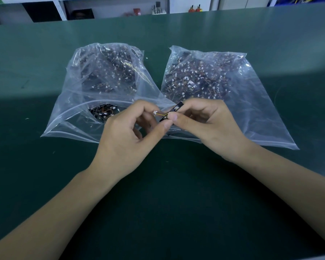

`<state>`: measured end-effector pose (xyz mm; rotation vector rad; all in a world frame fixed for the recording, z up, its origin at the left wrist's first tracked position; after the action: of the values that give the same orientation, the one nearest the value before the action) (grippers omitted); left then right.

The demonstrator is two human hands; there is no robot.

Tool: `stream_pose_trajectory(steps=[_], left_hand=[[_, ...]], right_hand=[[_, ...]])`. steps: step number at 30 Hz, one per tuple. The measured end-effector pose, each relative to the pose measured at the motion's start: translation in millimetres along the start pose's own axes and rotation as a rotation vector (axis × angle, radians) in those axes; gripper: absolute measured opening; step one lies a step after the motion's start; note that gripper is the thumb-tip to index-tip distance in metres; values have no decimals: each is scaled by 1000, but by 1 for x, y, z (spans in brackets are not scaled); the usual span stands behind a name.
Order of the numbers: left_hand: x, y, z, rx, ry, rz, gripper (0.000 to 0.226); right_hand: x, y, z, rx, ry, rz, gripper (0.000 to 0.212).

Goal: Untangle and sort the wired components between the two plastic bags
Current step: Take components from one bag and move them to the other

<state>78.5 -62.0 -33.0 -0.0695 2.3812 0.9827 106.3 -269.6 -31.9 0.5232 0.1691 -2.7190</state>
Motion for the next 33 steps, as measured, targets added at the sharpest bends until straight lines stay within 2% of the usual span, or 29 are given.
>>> stream_pose_trajectory(steps=[5, 10, 15, 19, 33], left_hand=[[1, 0, -2, 93, 17, 18, 4], [0, 1, -3, 113, 40, 16, 11], [0, 1, -3, 116, 59, 21, 15], [-1, 2, -2, 118, 61, 10, 11], [0, 0, 0, 37, -4, -39, 11]], right_hand=[[-1, 1, 1, -22, -3, 6, 11], [0, 0, 1, 9, -28, 5, 5], [0, 1, 2, 34, -20, -42, 9], [1, -1, 3, 37, -28, -46, 17], [2, -4, 7, 16, -47, -33, 16]])
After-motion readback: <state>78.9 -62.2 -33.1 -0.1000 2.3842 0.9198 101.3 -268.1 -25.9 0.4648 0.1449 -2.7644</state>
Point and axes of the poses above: each hand's wrist, its own x-axis away from the middle knuckle, its own y-axis out of the back of the hand, z = x × y, the point moved 1 cm from there along -x, towards the middle knuckle, and after that the axes turned 14 degrees about -x, right-handed, at the moved point
